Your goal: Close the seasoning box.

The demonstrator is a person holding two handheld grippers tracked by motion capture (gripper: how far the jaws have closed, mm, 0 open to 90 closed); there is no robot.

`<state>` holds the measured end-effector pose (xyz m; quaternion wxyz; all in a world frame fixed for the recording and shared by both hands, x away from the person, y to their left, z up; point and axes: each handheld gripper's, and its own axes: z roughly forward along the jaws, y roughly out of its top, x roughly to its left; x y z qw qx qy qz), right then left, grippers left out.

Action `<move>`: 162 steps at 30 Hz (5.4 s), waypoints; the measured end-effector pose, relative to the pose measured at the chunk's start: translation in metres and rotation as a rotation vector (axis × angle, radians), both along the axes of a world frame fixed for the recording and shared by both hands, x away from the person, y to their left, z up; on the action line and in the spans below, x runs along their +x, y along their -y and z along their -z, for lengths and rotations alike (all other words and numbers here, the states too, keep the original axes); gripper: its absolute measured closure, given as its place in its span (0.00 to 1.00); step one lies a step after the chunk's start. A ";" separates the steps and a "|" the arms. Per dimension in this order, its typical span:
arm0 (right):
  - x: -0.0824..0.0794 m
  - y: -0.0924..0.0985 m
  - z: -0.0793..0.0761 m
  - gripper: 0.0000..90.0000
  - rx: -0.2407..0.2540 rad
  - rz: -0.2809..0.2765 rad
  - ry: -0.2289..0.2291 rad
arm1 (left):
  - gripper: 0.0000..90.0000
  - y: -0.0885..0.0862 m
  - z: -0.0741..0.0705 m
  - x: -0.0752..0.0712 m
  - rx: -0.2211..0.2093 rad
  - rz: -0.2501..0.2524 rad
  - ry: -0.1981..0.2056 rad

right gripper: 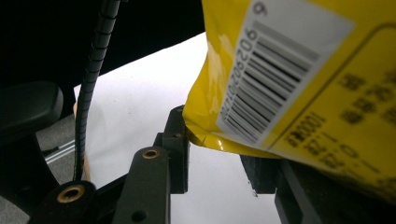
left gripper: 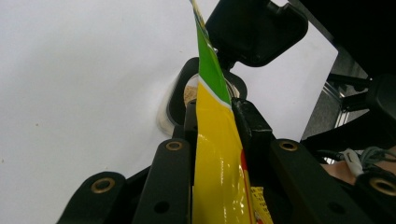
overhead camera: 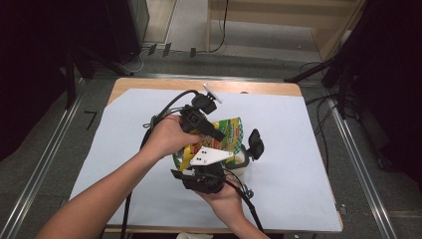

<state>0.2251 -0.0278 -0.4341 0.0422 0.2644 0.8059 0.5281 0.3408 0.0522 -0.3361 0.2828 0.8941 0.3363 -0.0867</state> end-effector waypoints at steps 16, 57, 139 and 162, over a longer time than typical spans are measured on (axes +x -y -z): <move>0.002 0.004 -0.005 0.74 0.050 0.010 -0.023 | 0.91 0.006 -0.008 0.002 0.020 -0.015 0.005; 0.001 0.003 0.001 0.74 -0.015 0.011 -0.008 | 0.91 -0.006 0.003 0.000 -0.111 -0.054 0.004; 0.000 0.006 0.002 0.77 -0.014 0.026 -0.013 | 0.92 0.005 0.000 -0.004 -0.093 -0.036 0.041; 0.000 0.007 -0.001 0.77 -0.029 0.005 -0.010 | 0.92 0.002 -0.001 -0.004 -0.114 -0.041 0.029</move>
